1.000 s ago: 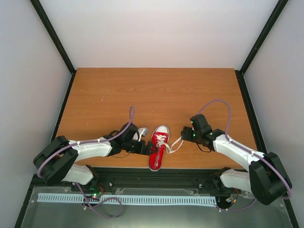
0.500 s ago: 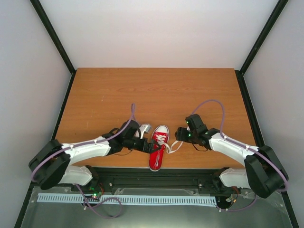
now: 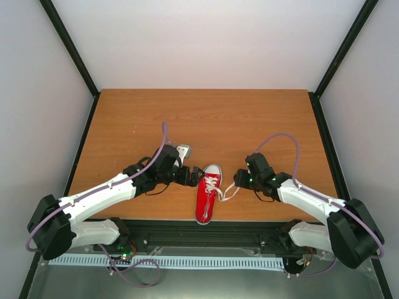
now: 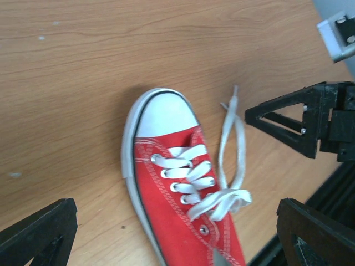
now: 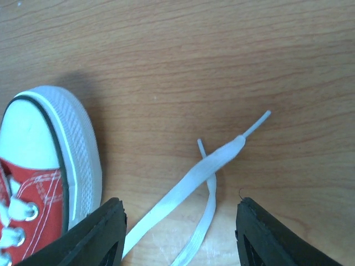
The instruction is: Tie the shoes
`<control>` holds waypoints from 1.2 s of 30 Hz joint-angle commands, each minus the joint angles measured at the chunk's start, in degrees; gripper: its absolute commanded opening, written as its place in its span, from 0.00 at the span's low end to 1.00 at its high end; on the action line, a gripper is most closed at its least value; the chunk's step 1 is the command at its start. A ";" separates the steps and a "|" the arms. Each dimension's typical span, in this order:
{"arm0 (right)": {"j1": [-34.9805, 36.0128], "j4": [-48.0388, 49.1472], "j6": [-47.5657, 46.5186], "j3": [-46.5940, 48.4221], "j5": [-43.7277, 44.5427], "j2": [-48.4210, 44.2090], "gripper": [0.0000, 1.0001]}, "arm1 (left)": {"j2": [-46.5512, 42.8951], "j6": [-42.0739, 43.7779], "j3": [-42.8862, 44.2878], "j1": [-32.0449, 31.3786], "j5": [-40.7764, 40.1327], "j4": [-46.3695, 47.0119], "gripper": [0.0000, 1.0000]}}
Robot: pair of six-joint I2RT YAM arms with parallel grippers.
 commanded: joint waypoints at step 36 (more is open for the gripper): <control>0.42 7.38 -9.46 11.26 17.23 -12.45 0.03 | -7.48 6.49 -5.14 0.40 -2.59 17.28 1.00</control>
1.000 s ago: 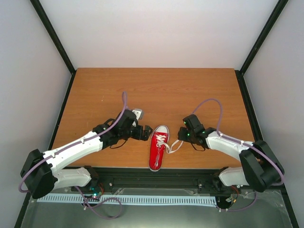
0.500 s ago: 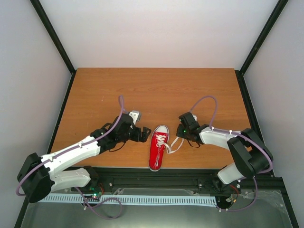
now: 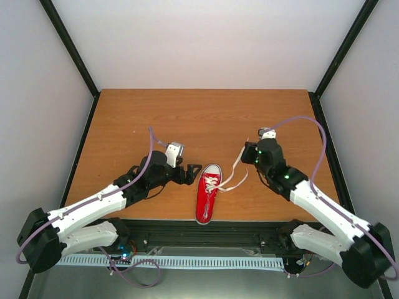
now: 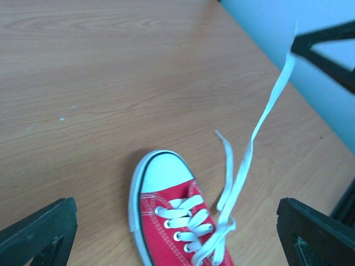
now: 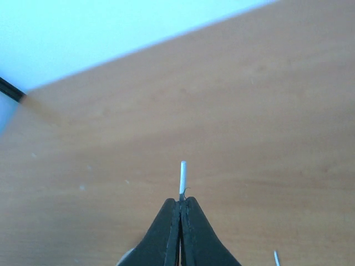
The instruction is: Tie the shoes
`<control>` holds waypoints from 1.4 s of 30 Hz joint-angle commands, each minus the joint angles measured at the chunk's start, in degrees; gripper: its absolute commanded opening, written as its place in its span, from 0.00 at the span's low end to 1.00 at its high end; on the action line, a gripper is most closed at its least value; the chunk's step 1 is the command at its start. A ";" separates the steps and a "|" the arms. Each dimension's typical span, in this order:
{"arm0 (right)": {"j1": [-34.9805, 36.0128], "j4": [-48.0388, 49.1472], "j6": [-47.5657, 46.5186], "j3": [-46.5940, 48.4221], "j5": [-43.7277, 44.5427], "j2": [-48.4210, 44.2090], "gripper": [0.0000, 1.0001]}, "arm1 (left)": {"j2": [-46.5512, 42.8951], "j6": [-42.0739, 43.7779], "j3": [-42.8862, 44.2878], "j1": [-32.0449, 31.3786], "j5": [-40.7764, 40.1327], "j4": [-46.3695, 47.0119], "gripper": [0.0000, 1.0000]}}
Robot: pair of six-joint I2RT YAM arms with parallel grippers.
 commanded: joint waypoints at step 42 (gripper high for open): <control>-7.29 -12.04 -2.36 2.18 -11.11 16.02 0.70 | -1.63 2.22 7.46 7.99 -17.85 -12.78 1.00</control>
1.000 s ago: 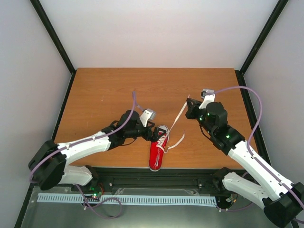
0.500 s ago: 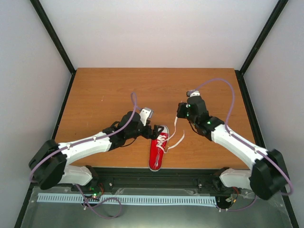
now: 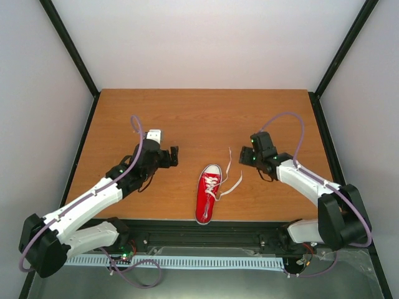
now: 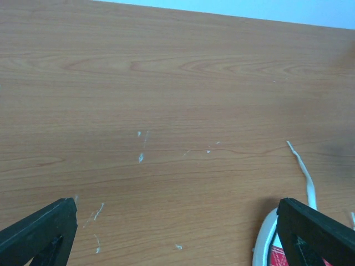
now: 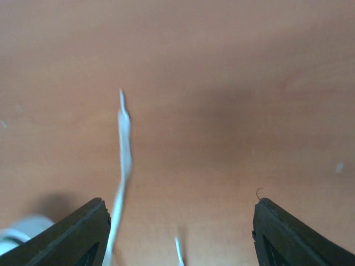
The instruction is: Tie the shoes
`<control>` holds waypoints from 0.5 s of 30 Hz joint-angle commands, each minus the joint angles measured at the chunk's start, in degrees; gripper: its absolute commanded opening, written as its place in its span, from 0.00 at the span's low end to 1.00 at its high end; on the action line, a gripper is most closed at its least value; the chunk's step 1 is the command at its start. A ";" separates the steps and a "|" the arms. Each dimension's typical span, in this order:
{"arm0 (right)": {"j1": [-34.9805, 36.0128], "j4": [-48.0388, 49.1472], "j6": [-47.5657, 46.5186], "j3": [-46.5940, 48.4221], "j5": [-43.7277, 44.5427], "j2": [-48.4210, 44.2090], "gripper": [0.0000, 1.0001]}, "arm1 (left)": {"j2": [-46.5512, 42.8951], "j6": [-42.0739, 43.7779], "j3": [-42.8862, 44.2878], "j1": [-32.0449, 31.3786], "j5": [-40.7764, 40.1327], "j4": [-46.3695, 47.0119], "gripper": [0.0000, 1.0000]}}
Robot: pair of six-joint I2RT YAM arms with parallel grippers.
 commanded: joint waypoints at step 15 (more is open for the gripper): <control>12.47 -8.19 7.92 -1.29 4.18 13.15 0.42 | -4.89 2.58 -3.00 -0.12 6.13 0.43 1.00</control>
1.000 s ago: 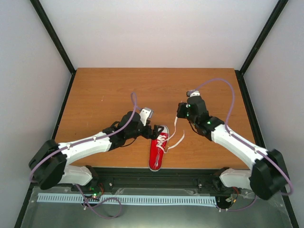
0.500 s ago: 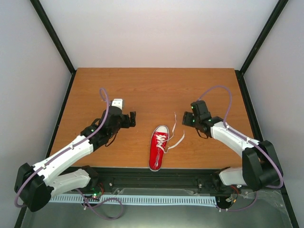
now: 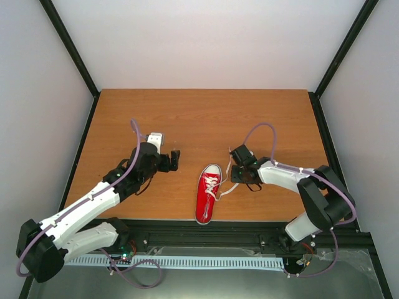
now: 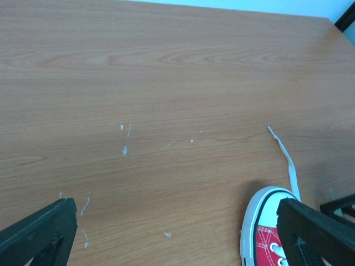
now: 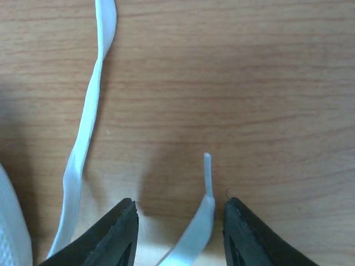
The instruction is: Tie the shoes
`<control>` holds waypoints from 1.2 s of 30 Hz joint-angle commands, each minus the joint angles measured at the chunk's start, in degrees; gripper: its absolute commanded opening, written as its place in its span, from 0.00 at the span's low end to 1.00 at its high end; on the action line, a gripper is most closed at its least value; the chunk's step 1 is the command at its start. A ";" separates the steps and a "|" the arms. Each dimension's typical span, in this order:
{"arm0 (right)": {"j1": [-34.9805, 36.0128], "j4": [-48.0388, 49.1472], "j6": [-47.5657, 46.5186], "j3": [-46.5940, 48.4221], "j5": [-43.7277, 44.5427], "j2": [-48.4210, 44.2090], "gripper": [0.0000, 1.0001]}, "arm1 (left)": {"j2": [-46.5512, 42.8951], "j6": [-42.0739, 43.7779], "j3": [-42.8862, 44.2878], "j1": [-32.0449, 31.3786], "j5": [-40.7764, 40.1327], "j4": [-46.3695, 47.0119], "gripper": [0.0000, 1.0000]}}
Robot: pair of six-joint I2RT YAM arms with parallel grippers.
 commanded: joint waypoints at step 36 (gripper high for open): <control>3.33 10.06 3.43 11.94 -5.21 -24.20 0.03 | 29.17 1.36 0.68 -12.43 31.90 39.02 0.93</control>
